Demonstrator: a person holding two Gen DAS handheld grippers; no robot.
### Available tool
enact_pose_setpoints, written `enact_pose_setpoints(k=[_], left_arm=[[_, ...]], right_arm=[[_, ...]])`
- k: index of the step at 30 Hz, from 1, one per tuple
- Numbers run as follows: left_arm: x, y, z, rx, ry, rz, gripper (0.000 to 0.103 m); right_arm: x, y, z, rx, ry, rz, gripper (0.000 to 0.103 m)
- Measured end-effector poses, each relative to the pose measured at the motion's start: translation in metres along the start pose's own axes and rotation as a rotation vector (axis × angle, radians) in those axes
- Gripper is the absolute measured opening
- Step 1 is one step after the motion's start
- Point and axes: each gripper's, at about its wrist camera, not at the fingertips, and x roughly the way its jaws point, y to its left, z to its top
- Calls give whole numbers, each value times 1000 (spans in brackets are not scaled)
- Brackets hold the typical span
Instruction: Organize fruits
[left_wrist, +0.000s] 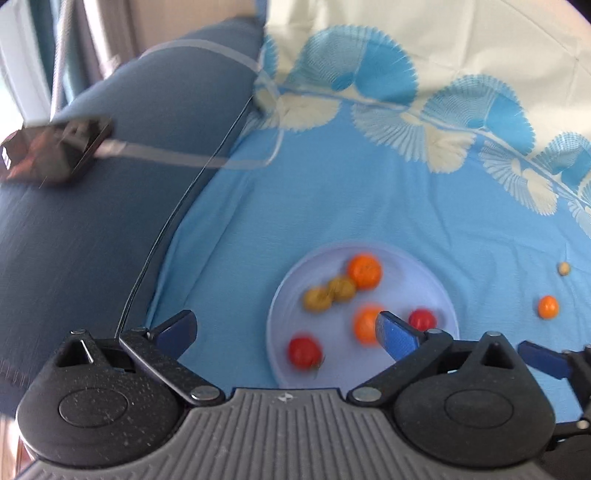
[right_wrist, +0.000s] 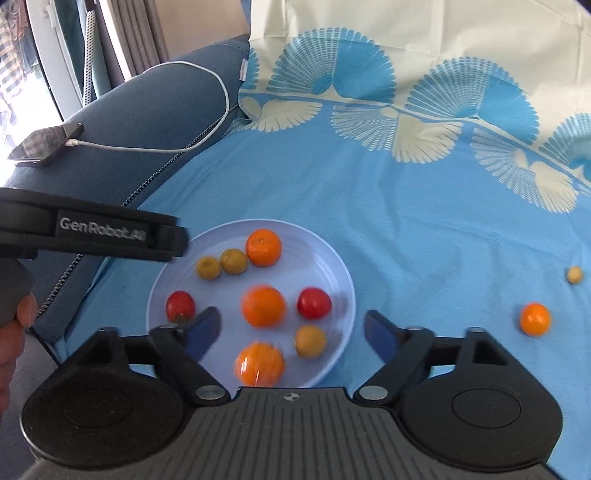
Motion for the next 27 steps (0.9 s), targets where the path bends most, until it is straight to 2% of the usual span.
enact_pose_setpoints(k=[2,6,10,18,27], left_arm=[[-10,9,-12,-19,25,18,103],[-37,20,-36,-40,18,68,103],[-63,24,-56,-39,19,40,103],[-114,14,-82,-3,-78,3,103],[-147,5,-99,10,-147,13,103]], right_arm=[[-16,1,-8,12,-4,-7,95],[-50,7,-27,40,-12,-32,101],[-80,15,-43,45,-29,-28,102],[-133,29,-65,-8,-160,-60,102],[-164,32,-83,-16,-212,-65,102]])
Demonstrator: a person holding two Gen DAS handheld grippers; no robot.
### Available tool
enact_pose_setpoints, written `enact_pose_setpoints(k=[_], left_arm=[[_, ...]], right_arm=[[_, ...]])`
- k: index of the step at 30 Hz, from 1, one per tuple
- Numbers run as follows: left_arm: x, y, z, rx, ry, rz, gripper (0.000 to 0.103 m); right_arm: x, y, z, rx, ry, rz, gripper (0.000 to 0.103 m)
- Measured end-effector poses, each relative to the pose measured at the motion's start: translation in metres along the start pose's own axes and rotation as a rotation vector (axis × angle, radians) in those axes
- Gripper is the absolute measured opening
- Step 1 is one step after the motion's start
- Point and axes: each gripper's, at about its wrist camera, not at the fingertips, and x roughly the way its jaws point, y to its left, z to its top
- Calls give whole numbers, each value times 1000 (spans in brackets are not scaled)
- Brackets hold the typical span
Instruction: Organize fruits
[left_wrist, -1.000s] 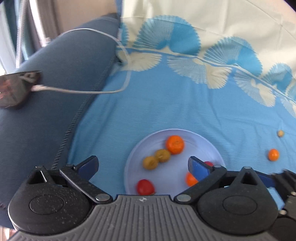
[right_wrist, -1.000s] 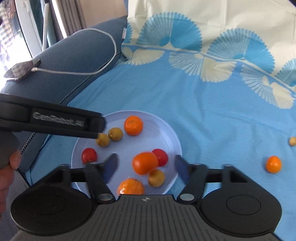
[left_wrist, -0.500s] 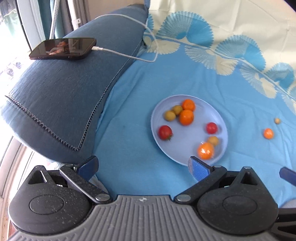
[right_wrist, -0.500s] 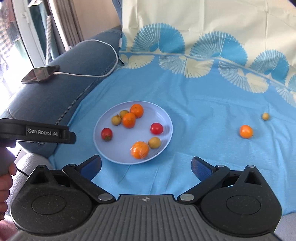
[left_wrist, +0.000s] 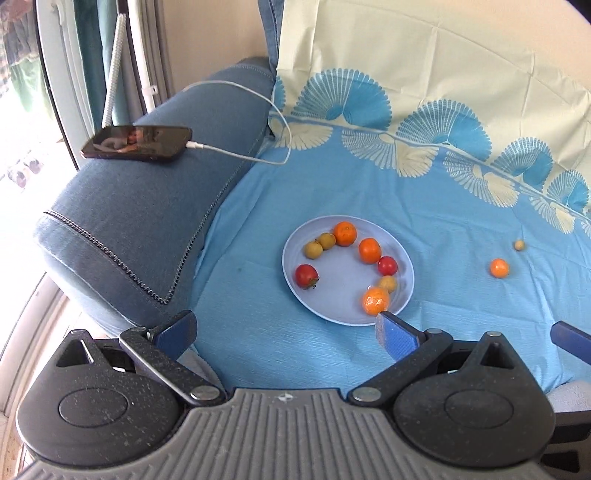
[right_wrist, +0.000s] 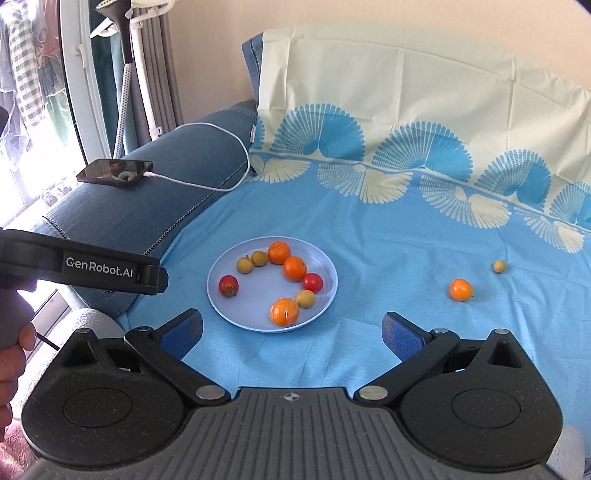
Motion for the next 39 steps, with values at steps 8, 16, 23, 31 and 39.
enact_pose_setpoints(k=[8,16,23,31,39], left_arm=[[-19,-6,-4,20,-43,-4,103],[-23,-6,-6,26,-54,-10,103],[-23,-4,-7,25,-54,-13,103],[-19,-4,-7,26,-44,-12,103],[-10,-5,-5,32,-28,-11,103]], right_arm=[[-20,-2,-6,12,-43,-10,102],[-26,-3,-9,18,-56,-14,102],[-25,0,-9,15,-55,-16,102],[-21,-1,-8,20,-39,-20,102],[-16,0,-9,18,-29,-23,102]])
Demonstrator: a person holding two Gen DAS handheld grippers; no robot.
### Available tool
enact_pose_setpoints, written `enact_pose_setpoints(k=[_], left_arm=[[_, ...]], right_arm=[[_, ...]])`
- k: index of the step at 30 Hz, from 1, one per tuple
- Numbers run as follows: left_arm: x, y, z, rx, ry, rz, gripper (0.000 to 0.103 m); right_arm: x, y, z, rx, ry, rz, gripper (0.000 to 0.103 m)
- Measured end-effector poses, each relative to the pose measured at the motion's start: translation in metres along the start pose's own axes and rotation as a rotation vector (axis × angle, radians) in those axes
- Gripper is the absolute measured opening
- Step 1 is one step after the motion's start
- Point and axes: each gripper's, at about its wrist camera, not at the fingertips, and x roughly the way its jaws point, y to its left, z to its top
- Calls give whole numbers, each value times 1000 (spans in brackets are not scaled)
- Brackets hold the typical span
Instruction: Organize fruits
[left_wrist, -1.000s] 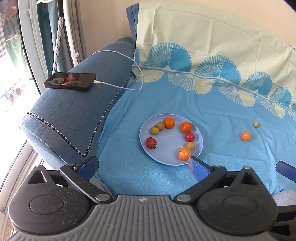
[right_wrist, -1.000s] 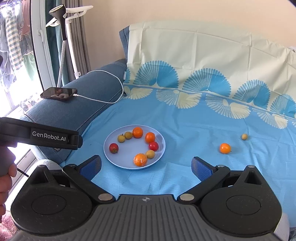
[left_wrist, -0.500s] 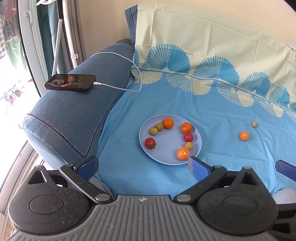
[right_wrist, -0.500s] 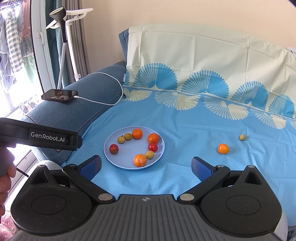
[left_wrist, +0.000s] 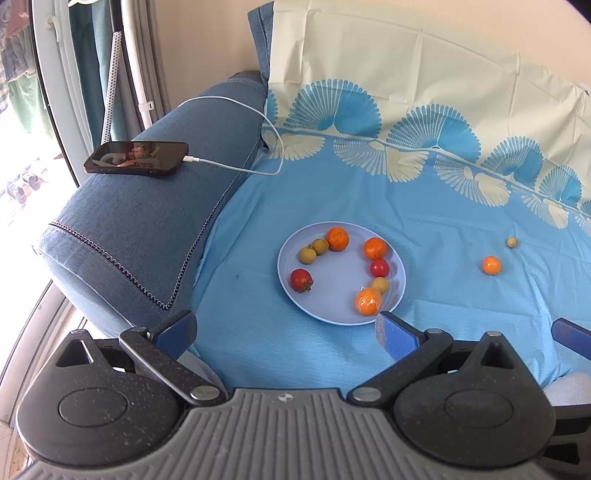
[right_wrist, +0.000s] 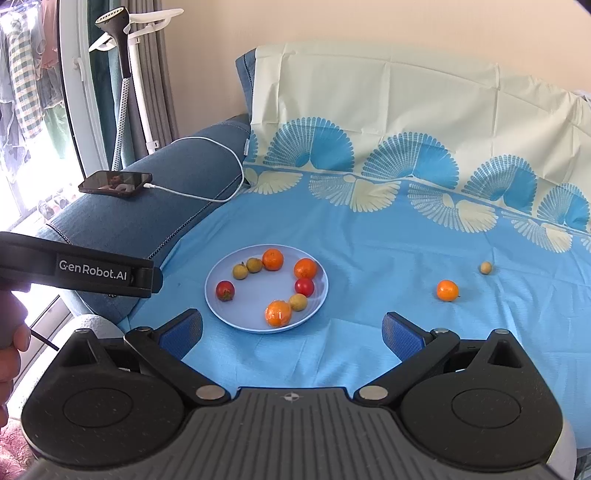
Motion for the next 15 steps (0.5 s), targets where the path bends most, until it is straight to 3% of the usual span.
enact_pose_setpoints(k=[15], left_arm=[[19,-19,12,32,21,0,103]], right_arm=[[14,-21,-2,42,9,-38,102]])
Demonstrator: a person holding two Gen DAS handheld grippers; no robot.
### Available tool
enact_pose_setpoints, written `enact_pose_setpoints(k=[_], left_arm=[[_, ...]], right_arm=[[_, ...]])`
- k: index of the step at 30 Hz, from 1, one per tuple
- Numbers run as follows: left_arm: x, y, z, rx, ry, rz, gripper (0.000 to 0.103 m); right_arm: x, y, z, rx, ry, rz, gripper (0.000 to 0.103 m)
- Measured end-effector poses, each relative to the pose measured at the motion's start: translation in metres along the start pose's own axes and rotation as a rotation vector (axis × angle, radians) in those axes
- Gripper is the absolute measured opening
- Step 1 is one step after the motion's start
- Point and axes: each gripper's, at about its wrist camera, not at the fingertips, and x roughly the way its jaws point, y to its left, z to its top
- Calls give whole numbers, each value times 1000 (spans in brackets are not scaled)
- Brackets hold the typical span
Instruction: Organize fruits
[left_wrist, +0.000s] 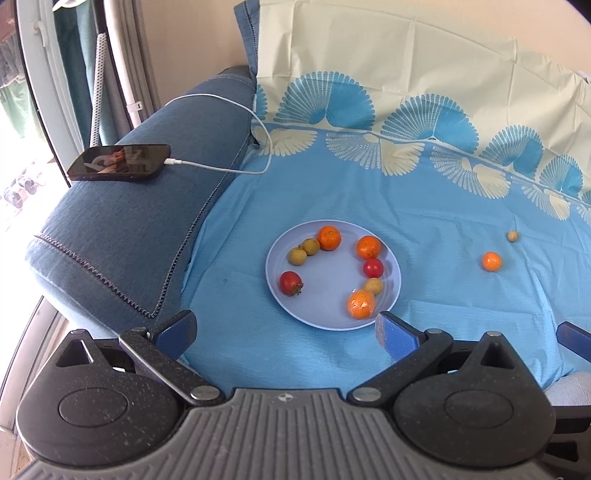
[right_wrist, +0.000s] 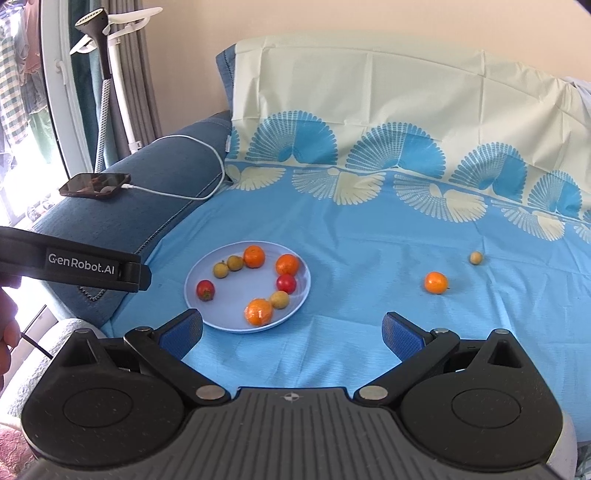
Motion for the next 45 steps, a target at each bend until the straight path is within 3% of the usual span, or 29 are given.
enact_pose_setpoints(k=[6,11,21,25,31,36,42,45], left_arm=[[11,-23,10,37,7,-16,103],[27,-61,19,98,11,-51,103],[94,-188,38,263,44,-170,103],[141,-247,49,349,80,-155,103],[216,-307,57,439,135,-175,103],[273,-328,62,422,231,-250,103],[305,-342,71,398,234,-277,103],[308,-341,72,382,216,-279,103]], right_arm=[[5,-27,0,49,-6,-60,102],[8,-67,-2,120,-25,-163,102],[35,-189,-12,278,-37,-394,102],[64,-238,-8,262,-43,-440,102],[138,-301,-2,197,4,-348,102],[217,-328,3,92,65,-289,102],[297,-338,13,65,125,-190,102],[314,-335,18,33,72,-202,102]])
